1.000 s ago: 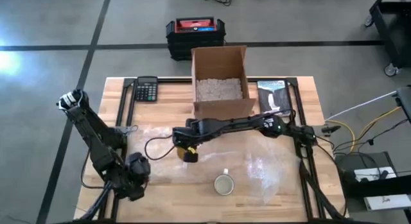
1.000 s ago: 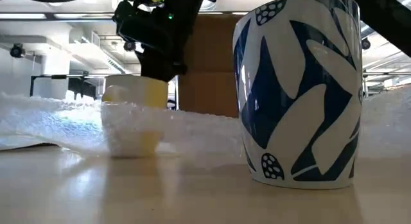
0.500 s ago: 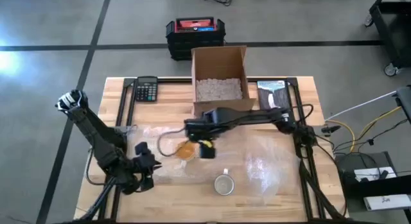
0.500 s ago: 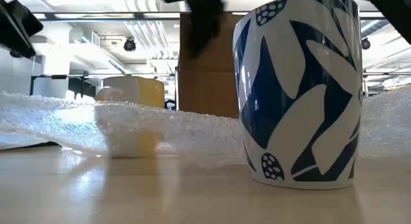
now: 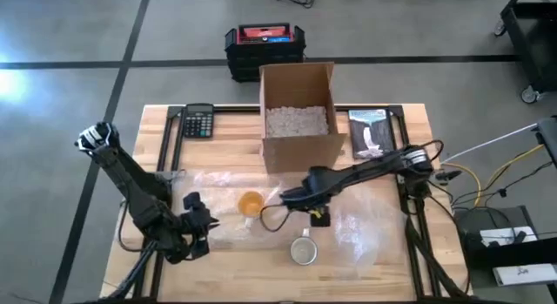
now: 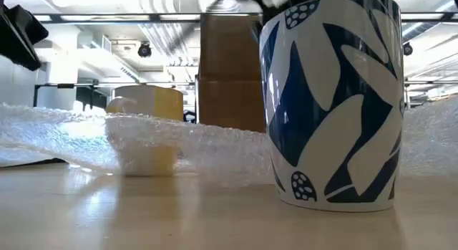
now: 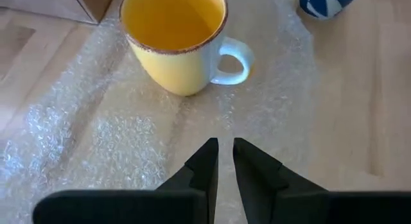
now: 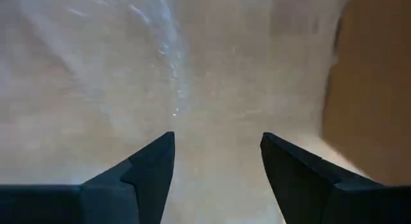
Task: Wrap mug
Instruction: Wrap the yellow mug in bubble wrap
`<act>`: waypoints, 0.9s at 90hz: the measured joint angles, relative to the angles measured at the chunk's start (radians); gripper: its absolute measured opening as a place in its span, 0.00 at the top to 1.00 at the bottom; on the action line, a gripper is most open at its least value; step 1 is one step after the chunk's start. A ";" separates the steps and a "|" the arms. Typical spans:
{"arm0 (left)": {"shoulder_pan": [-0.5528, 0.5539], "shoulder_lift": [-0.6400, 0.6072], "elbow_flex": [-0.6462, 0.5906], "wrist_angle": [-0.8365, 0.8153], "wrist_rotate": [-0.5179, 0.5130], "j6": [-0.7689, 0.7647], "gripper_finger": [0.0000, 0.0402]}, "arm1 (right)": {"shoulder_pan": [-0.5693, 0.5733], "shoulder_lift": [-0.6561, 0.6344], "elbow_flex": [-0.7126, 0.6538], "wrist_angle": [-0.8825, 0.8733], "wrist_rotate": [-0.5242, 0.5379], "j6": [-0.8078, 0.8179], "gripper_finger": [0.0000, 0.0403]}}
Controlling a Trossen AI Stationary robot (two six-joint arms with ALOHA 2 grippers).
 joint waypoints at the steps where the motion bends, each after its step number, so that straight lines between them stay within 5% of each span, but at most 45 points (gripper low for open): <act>1: 0.000 0.000 -0.001 0.000 0.000 0.003 0.91 | 0.000 -0.008 -0.019 0.021 0.000 0.006 0.48; 25: 0.004 0.000 -0.013 0.002 -0.003 0.019 0.91 | 0.000 -0.048 -0.350 0.487 0.000 0.029 0.51; 37: 0.007 0.000 -0.020 0.003 -0.009 0.022 0.91 | 0.001 -0.051 -0.401 0.564 0.001 0.029 0.56; 56: 0.013 0.000 -0.055 0.038 -0.083 0.023 0.91 | 0.005 -0.076 -0.360 0.500 0.003 -0.024 0.95; 81: 0.037 0.001 -0.119 0.126 -0.141 0.043 0.91 | 0.007 -0.115 -0.110 0.516 0.043 -0.197 0.99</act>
